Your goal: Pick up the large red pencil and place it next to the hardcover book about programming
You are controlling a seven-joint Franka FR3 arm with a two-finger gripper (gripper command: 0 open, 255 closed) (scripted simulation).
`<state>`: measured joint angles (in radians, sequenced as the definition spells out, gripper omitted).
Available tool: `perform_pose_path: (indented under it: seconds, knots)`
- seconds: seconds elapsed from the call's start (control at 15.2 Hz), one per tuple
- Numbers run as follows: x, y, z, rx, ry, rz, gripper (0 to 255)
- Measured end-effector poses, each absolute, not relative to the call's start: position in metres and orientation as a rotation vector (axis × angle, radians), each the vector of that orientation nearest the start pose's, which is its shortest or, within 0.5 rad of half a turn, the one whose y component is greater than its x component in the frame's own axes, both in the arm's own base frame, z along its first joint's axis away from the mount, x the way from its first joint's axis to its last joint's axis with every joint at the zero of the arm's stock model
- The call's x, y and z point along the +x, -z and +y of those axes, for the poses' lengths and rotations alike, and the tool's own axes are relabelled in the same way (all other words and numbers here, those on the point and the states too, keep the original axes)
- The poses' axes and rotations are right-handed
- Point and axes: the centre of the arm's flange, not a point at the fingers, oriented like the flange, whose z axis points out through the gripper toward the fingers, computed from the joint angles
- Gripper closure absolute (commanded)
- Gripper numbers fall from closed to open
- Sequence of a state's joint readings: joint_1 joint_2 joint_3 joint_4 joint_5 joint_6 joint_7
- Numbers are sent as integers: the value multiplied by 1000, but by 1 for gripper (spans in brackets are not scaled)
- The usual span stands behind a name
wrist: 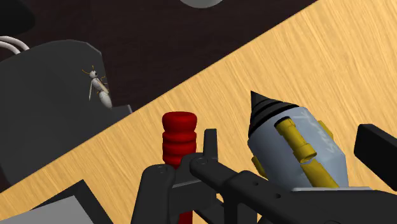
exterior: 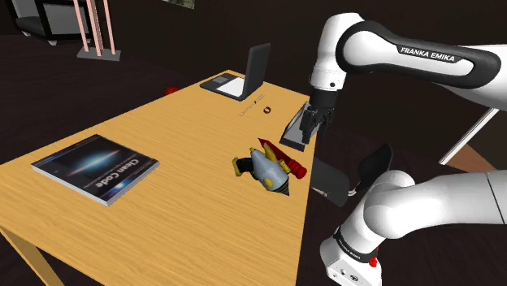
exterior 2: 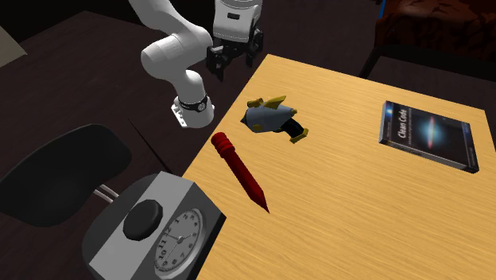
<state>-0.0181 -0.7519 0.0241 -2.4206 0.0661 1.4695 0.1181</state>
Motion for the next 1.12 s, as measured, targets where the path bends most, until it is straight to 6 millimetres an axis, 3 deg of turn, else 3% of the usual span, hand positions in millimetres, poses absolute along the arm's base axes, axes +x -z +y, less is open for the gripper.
perform_pose_path:
  seconds: [0.13,0.26,1.12]
  knots:
    - [304,-538,10,-3088,-310,186,0]
    - [314,-522,3,-3107,-299,190,0]
    - [399,-401,-43,-3262,-192,212,0]
